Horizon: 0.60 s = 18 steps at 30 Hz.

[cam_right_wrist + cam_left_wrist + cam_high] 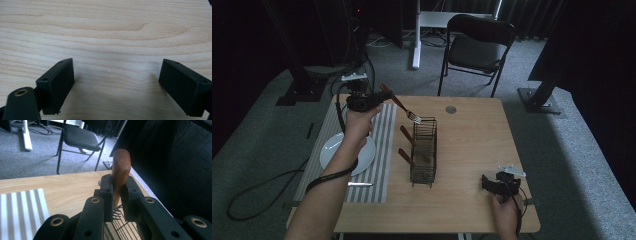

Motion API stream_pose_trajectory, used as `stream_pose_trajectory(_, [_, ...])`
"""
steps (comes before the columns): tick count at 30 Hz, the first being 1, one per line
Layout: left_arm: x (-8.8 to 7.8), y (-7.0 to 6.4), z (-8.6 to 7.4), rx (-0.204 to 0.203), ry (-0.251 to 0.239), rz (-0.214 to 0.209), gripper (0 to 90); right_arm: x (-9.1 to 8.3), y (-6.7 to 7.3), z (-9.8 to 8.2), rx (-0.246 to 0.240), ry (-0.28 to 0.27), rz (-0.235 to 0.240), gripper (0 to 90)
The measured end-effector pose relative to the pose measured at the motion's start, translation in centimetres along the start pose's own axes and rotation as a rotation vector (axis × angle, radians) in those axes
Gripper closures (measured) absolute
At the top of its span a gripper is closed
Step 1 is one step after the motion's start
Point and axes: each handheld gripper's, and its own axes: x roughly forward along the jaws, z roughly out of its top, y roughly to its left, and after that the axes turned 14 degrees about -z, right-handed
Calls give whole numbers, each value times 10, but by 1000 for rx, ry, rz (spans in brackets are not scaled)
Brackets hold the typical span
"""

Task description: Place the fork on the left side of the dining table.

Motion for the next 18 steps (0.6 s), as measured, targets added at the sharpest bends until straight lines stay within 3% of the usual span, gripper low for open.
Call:
stream_pose_trajectory(7, [-21,13,0,-13,-20,32,806,0,0,0,0,0,0,126])
stream_pose_trajectory(18, [-43,45,-7,-68,-80,72,805,0,0,0,-1,1,0,126])
